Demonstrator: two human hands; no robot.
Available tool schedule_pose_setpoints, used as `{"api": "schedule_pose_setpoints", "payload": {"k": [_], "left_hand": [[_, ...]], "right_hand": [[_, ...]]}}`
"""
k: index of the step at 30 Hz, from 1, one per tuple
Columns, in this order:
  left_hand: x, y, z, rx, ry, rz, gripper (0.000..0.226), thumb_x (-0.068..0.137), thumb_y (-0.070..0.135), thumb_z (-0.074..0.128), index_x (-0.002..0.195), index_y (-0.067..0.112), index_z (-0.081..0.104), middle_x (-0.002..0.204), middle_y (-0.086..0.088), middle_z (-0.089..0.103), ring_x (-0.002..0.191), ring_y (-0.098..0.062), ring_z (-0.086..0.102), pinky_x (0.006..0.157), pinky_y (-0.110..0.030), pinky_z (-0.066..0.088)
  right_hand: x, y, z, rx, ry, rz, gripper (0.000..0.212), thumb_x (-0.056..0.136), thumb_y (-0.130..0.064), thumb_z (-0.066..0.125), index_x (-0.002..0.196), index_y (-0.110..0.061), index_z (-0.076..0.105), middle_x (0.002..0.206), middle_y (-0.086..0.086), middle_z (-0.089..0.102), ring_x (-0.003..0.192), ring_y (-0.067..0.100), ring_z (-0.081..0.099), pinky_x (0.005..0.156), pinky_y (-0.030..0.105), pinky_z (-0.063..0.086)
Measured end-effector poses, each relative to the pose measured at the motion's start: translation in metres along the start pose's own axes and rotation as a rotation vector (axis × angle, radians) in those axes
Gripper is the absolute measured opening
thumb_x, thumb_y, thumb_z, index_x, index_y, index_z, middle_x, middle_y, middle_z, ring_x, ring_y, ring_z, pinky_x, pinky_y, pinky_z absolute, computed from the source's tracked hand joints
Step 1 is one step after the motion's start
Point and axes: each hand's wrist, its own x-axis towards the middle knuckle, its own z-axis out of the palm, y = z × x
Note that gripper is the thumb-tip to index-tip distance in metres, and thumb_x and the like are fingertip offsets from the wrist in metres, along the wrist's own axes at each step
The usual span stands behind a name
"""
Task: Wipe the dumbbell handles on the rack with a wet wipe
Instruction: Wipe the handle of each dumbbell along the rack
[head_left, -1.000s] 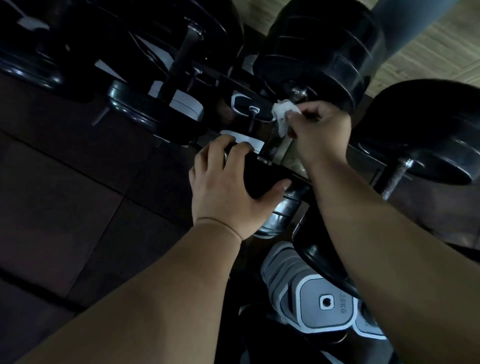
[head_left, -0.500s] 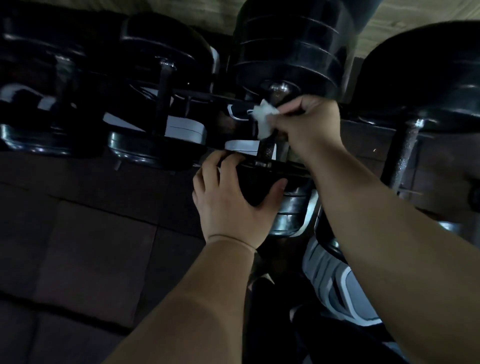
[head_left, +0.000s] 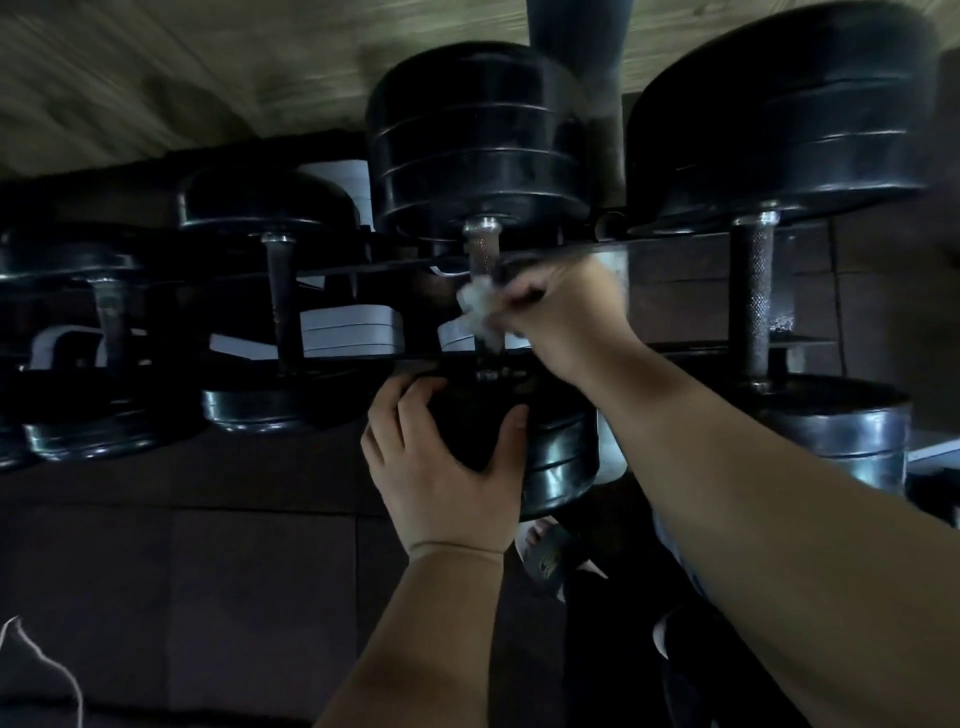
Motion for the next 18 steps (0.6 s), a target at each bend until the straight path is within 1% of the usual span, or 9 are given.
{"api": "schedule_pose_setpoints", "payload": {"k": [3,5,6,8,10,12,14,16,18], "left_hand": [[0.0,0.0,-0.001,0.0,-0.007,0.003,0.072,0.081,0.068,0.061,0.123,0.01,0.06,0.138,-0.007,0.053,0.122,-0.025,0.051,0.109,-0.026,0.03],[0.0,-0.001,-0.001,0.001,-0.016,0.001,0.071,0.081,0.067,0.061,0.123,0.01,0.06,0.138,-0.007,0.052,0.123,-0.025,0.05,0.109,-0.028,0.031],[-0.001,-0.001,-0.001,0.002,-0.021,-0.003,0.07,0.081,0.067,0.062,0.123,0.011,0.06,0.138,-0.006,0.052,0.123,-0.025,0.05,0.109,-0.031,0.034],[-0.001,-0.001,-0.002,0.002,-0.025,-0.011,0.069,0.08,0.065,0.063,0.124,0.011,0.06,0.138,-0.005,0.052,0.124,-0.025,0.05,0.109,-0.033,0.035],[-0.002,0.001,-0.002,-0.002,-0.022,-0.017,0.069,0.079,0.065,0.063,0.124,0.012,0.059,0.138,-0.005,0.052,0.122,-0.023,0.05,0.108,-0.029,0.032],[-0.003,0.002,-0.002,-0.002,-0.022,-0.016,0.069,0.079,0.065,0.062,0.124,0.012,0.059,0.137,-0.005,0.052,0.121,-0.023,0.05,0.108,-0.029,0.033],[-0.003,0.0,-0.002,0.006,-0.02,0.0,0.069,0.08,0.066,0.061,0.124,0.012,0.059,0.135,-0.007,0.053,0.118,-0.025,0.051,0.107,-0.034,0.037],[-0.003,0.001,-0.003,0.0,-0.015,0.006,0.069,0.08,0.066,0.061,0.123,0.012,0.058,0.134,-0.009,0.053,0.118,-0.027,0.051,0.106,-0.037,0.037],[-0.005,0.006,-0.008,-0.009,-0.038,-0.045,0.072,0.078,0.069,0.059,0.124,0.014,0.055,0.136,-0.009,0.051,0.12,-0.029,0.049,0.108,-0.041,0.039]], "right_hand": [[-0.01,0.007,-0.005,-0.112,-0.105,0.004,0.013,0.071,-0.029,0.089,0.076,-0.023,0.079,0.07,-0.01,0.069,0.066,0.001,0.062,0.06,0.01,0.047],[-0.005,0.0,-0.006,-0.086,-0.052,0.001,0.009,0.075,-0.024,0.085,0.072,-0.025,0.076,0.063,-0.014,0.065,0.058,-0.002,0.058,0.052,0.004,0.041],[0.0,-0.004,-0.005,-0.051,-0.012,-0.005,0.013,0.076,-0.019,0.081,0.07,-0.028,0.075,0.062,-0.014,0.065,0.057,-0.002,0.059,0.052,0.005,0.042],[0.012,-0.014,-0.003,0.072,0.084,-0.014,0.017,0.078,-0.013,0.078,0.071,-0.028,0.075,0.067,-0.014,0.068,0.062,0.0,0.065,0.056,0.011,0.048],[0.02,-0.02,-0.002,0.152,0.195,-0.06,0.011,0.08,-0.013,0.078,0.08,-0.023,0.078,0.072,-0.018,0.067,0.067,-0.004,0.065,0.06,0.009,0.05],[0.02,-0.02,-0.004,0.151,0.224,-0.089,0.008,0.081,-0.014,0.078,0.086,-0.02,0.08,0.075,-0.019,0.066,0.07,-0.007,0.063,0.064,0.007,0.05],[0.015,-0.016,-0.004,0.038,0.154,-0.089,0.008,0.08,-0.017,0.078,0.086,-0.023,0.08,0.079,-0.014,0.07,0.071,-0.004,0.064,0.063,0.008,0.05],[0.006,-0.013,-0.008,-0.196,-0.007,-0.088,0.006,0.078,-0.019,0.08,0.08,-0.025,0.079,0.078,-0.011,0.071,0.073,0.002,0.066,0.06,0.012,0.051],[-0.005,-0.013,-0.013,-0.378,-0.135,-0.1,0.011,0.08,-0.017,0.077,0.074,-0.026,0.077,0.069,-0.012,0.066,0.072,0.006,0.065,0.05,0.011,0.042]]}}
